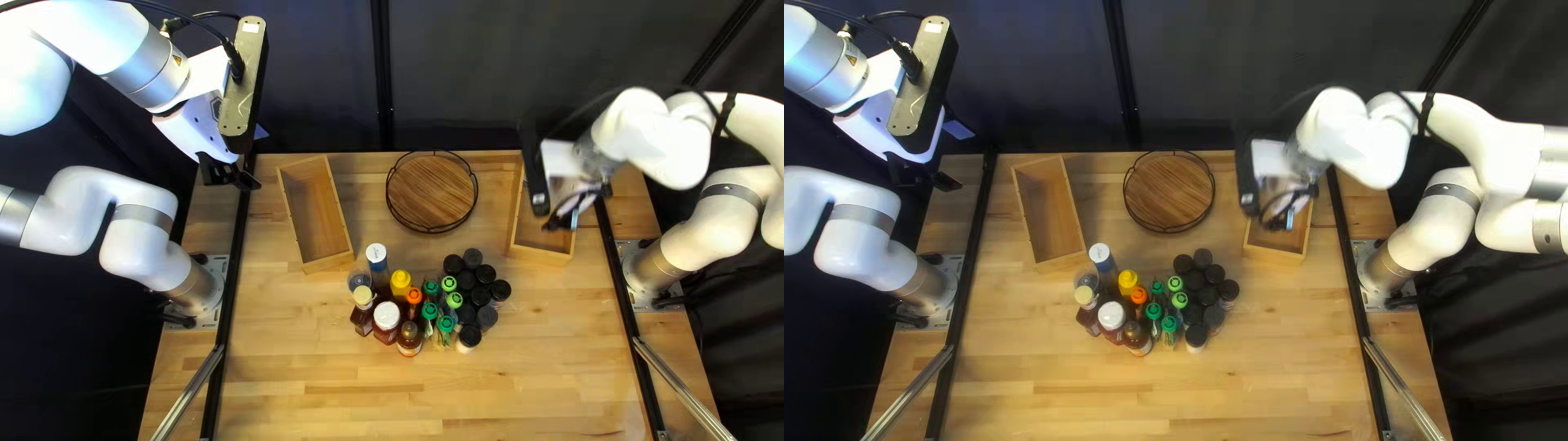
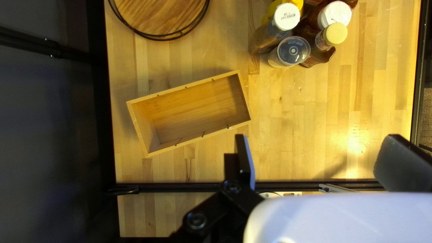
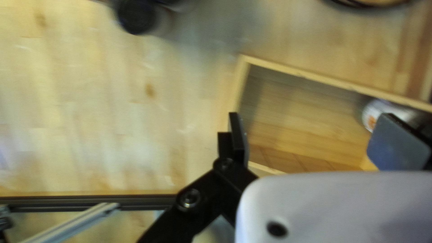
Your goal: Separate condiments, baby food and spices and place it in 3 different racks/containers
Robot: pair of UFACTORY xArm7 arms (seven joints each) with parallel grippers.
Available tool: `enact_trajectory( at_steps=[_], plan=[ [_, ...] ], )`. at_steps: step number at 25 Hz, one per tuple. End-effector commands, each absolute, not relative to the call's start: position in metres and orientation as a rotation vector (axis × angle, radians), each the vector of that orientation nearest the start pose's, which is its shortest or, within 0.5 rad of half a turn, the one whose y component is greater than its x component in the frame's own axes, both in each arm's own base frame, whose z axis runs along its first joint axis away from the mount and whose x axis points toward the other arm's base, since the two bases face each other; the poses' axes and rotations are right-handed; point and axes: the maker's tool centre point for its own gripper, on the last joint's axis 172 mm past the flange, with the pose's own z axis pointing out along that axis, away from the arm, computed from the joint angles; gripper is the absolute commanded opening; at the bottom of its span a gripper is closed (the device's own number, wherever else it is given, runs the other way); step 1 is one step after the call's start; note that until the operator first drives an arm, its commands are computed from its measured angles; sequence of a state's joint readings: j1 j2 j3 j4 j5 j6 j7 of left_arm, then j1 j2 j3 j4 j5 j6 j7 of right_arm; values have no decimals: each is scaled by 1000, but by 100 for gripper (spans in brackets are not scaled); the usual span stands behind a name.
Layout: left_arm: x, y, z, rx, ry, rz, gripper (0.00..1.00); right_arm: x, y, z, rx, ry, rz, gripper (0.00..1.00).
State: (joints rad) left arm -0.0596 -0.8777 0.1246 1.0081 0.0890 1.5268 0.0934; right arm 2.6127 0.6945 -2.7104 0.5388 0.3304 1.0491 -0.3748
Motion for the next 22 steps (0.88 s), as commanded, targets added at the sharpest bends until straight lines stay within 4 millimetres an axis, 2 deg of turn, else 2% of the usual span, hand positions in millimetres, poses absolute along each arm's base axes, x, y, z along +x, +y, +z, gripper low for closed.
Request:
enact_trajectory(
  at_steps=[1, 4, 7, 15, 17, 22],
  plan=[
    [275, 46, 446, -3078, 68, -550, 100, 354, 40, 195, -3146, -50, -237, 100],
    [275, 46, 446, -3078, 68, -550, 100, 362, 58, 181, -3142, 21, -274, 100],
    [275, 46, 446, -3078, 68, -550, 100, 365, 66, 167, -3141, 81, -299, 100],
    [275, 46, 446, -3078, 68, -550, 100, 356, 59, 130, -3179, 143, -345, 100],
    [275, 46, 446, -3078, 68, -550, 100, 358, 58, 117, -3188, 132, -348, 100],
    [275, 46, 446, -3078, 68, -550, 100, 363, 55, 100, -3202, 132, -349, 100]
  ],
)
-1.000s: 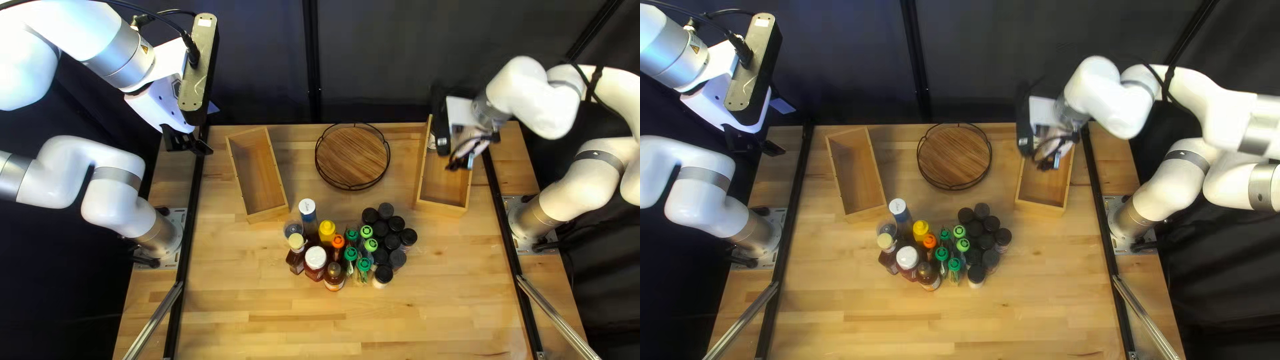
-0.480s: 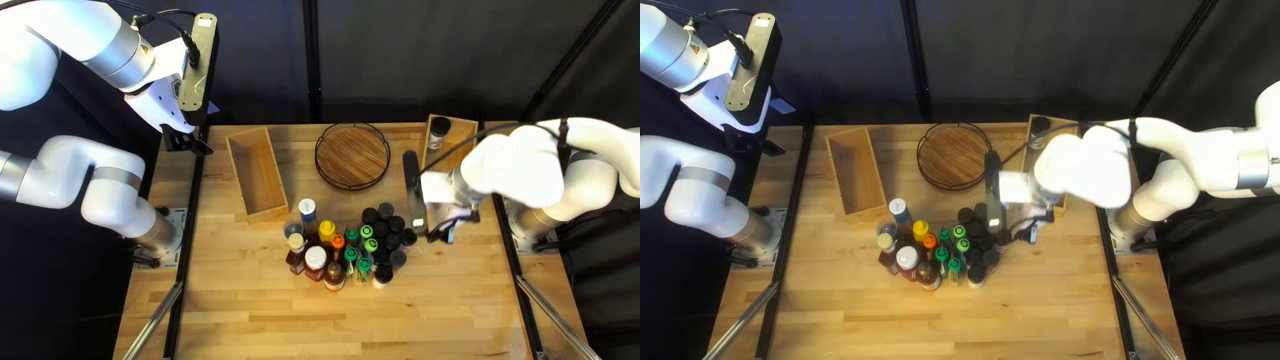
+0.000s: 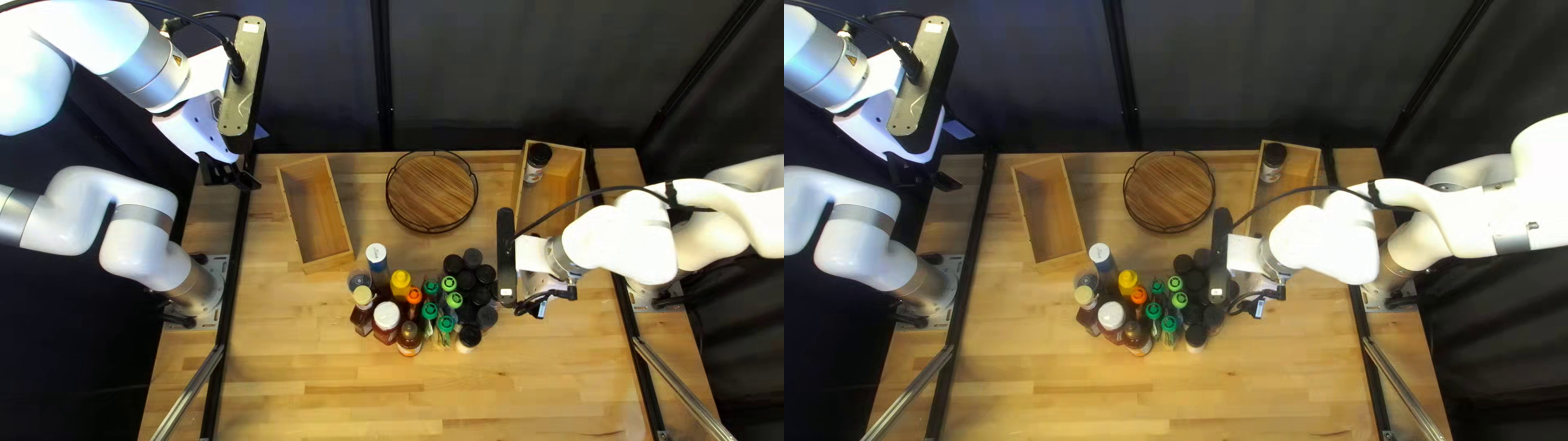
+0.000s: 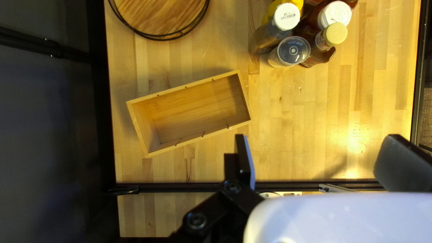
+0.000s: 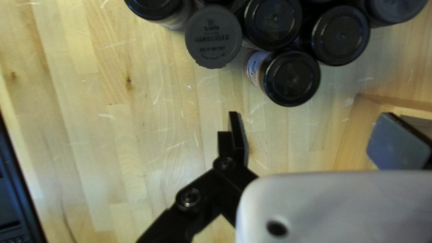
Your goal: Separate condiments, baby food and spices and place it in 3 different racks/containers
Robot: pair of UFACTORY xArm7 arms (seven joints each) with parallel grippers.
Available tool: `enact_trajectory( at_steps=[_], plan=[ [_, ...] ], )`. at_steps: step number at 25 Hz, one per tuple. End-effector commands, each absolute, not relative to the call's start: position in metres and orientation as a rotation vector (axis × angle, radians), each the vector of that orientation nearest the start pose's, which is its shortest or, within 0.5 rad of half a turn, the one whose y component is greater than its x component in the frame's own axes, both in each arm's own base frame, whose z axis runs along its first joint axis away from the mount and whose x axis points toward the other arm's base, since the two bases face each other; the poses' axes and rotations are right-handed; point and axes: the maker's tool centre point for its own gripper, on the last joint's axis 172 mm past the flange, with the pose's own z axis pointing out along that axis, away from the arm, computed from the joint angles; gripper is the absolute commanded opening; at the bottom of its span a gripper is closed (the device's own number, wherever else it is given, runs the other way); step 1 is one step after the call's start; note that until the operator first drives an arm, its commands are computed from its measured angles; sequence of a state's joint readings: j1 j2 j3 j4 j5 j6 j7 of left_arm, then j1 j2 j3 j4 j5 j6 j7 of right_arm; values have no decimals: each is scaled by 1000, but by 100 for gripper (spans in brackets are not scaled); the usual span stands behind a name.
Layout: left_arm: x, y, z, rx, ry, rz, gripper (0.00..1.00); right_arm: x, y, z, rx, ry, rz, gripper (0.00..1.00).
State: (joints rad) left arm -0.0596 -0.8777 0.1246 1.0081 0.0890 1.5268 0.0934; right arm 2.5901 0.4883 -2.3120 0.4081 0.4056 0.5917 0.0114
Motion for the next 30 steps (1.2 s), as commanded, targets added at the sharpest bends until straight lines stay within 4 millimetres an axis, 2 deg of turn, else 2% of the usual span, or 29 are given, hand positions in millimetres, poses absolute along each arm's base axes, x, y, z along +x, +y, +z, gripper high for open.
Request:
enact_trajectory(
  at_steps=[1, 8, 11, 12, 13, 14, 15, 19, 23, 27, 30],
  plan=[
    [275, 46, 446, -3078, 68, -550, 100, 364, 55, 98, -3204, 132, -349, 100],
    [275, 46, 446, -3078, 68, -550, 100, 378, 54, 89, -3201, 122, -354, 100],
    [275, 46, 446, -3078, 68, -550, 100, 383, 55, 88, -3197, 115, -357, 90],
    [275, 46, 446, -3078, 68, -550, 100, 383, 55, 88, -3196, 112, -359, 81],
    [275, 46, 446, -3078, 68, -550, 100, 383, 55, 87, -3195, 110, -359, 65],
    [275, 46, 446, -3078, 68, -550, 100, 383, 55, 87, -3194, 109, -359, 8],
    [275, 46, 446, -3078, 68, -550, 100, 383, 55, 87, -3195, 108, -359, 1],
    [275, 46, 446, -3078, 68, -550, 100, 376, 55, 91, -3196, 111, -365, 0],
    [275, 46, 446, -3078, 68, -550, 100, 361, 58, 106, -3199, 112, -376, 0],
    [275, 46, 446, -3078, 68, -550, 100, 343, 55, 141, -3212, 115, -383, 0],
    [275, 46, 446, -3078, 68, -550, 100, 326, 38, 177, -3224, 124, -388, 0]
  ],
)
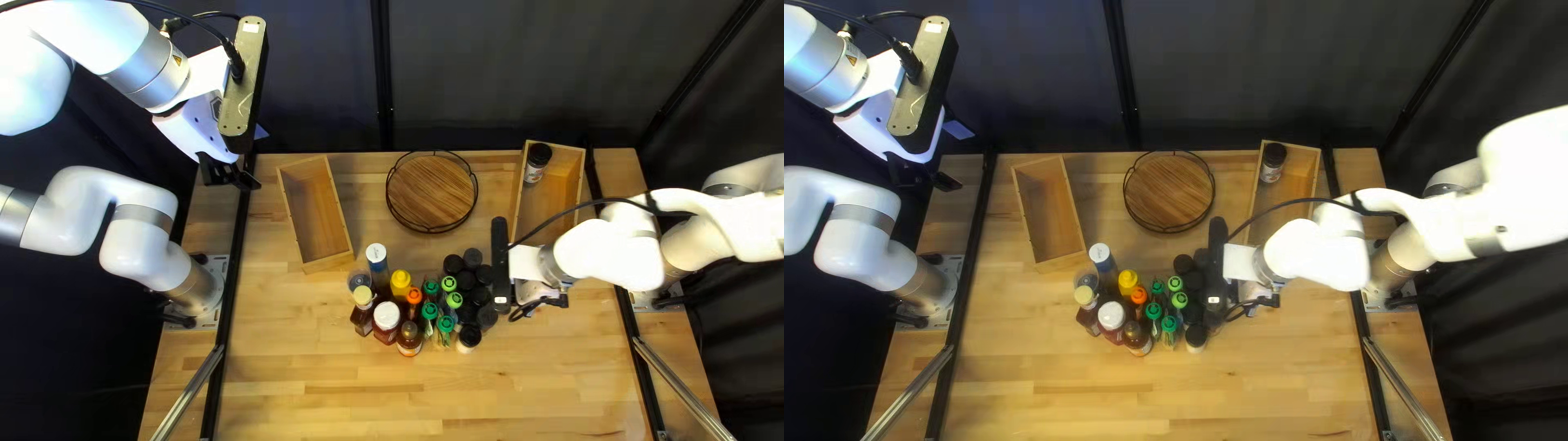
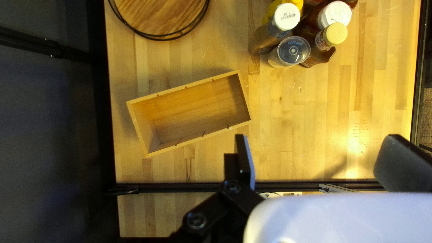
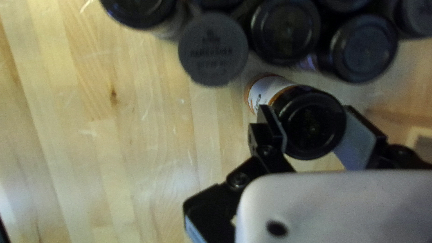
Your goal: Separate condiments, baby food and spices and place it in 3 different racks/containers
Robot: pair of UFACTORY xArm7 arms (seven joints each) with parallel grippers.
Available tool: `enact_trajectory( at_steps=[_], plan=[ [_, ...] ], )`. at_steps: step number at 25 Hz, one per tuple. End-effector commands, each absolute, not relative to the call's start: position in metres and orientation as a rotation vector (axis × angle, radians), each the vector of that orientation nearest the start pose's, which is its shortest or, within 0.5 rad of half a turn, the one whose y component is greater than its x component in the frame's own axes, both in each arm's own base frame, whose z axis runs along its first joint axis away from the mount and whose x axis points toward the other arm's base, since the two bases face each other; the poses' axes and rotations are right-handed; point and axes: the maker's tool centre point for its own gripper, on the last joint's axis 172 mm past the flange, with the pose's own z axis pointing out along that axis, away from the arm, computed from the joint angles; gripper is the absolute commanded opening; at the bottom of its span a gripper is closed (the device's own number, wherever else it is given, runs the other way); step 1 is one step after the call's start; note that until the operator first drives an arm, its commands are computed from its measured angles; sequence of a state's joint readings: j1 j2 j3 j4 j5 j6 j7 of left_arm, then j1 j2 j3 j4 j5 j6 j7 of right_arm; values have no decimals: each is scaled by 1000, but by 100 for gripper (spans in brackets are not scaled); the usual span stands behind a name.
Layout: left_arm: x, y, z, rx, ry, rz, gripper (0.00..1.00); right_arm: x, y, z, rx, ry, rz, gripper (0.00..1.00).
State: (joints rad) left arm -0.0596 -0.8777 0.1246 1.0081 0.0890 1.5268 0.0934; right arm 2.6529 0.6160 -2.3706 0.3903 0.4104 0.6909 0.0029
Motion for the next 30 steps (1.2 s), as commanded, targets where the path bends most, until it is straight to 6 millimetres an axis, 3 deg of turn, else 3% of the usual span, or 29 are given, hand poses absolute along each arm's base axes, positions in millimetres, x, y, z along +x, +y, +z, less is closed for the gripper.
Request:
enact_trajectory(
  at_steps=[1, 8, 13, 17, 24, 30],
  plan=[
    [275, 46, 446, -3078, 68, -550, 100, 319, 30, 186, -3226, 130, -390, 0],
    [275, 46, 446, -3078, 68, -550, 100, 293, -27, 216, -3234, 195, -405, 0],
    [275, 46, 446, -3078, 68, -550, 100, 284, -68, 202, -3239, 255, -395, 0],
    [275, 46, 446, -3078, 68, -550, 100, 278, -97, 175, -3242, 302, -376, 0],
    [275, 46, 446, -3078, 68, -550, 100, 281, -116, 141, -3232, 354, -356, 0],
    [275, 46, 446, -3078, 68, -550, 100, 291, -106, 127, -3217, 345, -350, 0]
  ],
)
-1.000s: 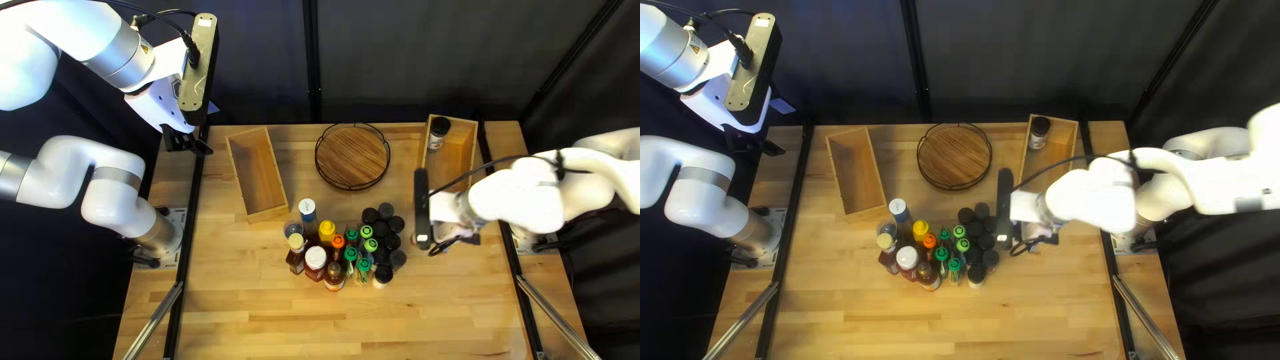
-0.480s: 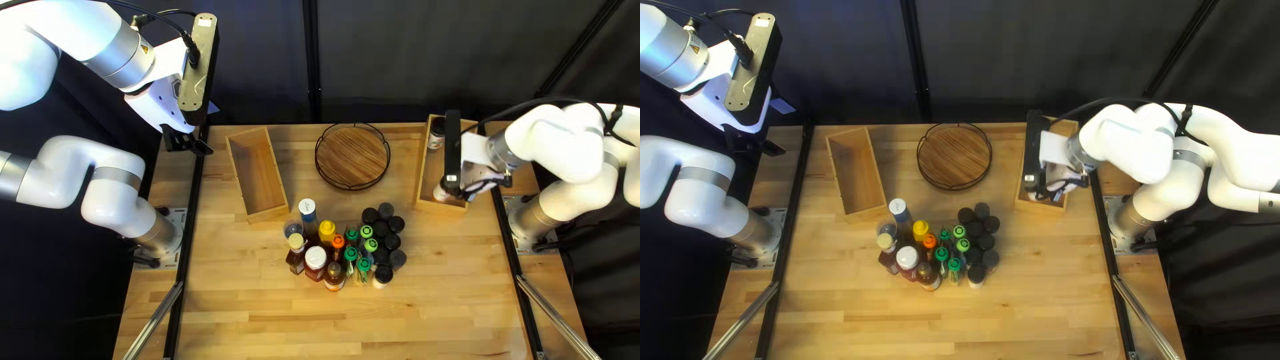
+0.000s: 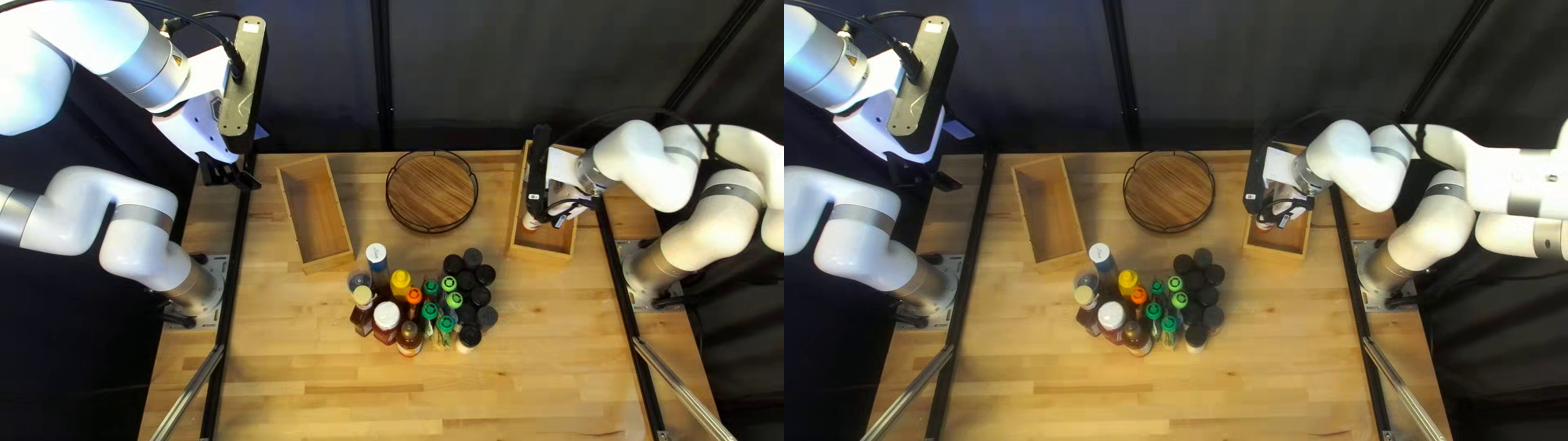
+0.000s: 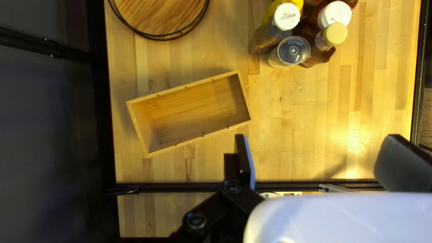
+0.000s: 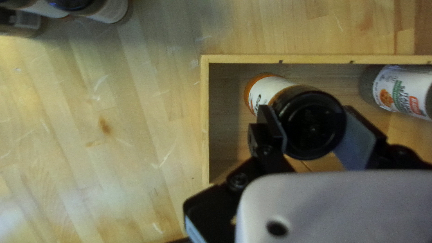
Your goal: Separate condiments, baby food and spices and place it in 3 different racks/containers
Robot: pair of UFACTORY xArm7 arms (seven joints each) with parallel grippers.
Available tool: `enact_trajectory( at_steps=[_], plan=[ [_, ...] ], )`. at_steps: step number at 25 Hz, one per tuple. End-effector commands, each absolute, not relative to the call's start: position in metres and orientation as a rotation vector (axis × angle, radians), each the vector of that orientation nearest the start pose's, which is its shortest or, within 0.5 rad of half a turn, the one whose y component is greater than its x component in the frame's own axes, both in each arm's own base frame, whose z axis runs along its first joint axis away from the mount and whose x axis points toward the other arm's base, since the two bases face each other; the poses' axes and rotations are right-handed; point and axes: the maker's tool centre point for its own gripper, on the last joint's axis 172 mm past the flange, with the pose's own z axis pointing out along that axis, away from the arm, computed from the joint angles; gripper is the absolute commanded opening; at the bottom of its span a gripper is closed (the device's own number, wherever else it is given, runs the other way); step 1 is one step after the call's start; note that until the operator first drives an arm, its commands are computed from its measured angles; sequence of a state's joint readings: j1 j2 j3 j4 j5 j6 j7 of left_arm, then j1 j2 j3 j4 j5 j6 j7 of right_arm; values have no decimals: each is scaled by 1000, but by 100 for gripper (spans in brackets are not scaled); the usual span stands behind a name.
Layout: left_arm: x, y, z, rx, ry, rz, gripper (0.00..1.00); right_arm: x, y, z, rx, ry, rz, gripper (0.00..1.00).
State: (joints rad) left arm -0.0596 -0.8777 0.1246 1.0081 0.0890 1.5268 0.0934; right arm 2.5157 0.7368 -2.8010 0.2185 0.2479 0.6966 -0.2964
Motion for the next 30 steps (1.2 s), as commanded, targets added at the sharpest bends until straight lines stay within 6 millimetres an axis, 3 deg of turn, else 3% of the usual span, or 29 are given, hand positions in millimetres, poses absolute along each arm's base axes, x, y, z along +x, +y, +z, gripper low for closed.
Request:
enact_trajectory(
  at_steps=[1, 11, 14, 16, 17, 18, 19, 20, 26, 30],
  plan=[
    [275, 46, 446, -3078, 68, -550, 100, 292, -103, 126, -3216, 341, -349, 0],
    [275, 46, 446, -3078, 68, -550, 100, 294, -95, 110, -3197, 335, -348, 1],
    [275, 46, 446, -3078, 68, -550, 100, 295, -93, 107, -3189, 331, -349, 5],
    [275, 46, 446, -3078, 68, -550, 100, 295, -91, 106, -3185, 327, -350, 19],
    [275, 46, 446, -3078, 68, -550, 100, 294, -90, 106, -3184, 325, -351, 38],
    [275, 46, 446, -3078, 68, -550, 100, 294, -90, 106, -3183, 324, -352, 73],
    [275, 46, 446, -3078, 68, -550, 100, 294, -89, 106, -3182, 321, -352, 91],
    [275, 46, 446, -3078, 68, -550, 100, 293, -89, 106, -3181, 320, -352, 100],
    [275, 46, 446, -3078, 68, -550, 100, 293, -85, 123, -3188, 305, -361, 100],
    [275, 46, 446, -3078, 68, -550, 100, 296, -73, 146, -3202, 277, -376, 100]
  ],
)
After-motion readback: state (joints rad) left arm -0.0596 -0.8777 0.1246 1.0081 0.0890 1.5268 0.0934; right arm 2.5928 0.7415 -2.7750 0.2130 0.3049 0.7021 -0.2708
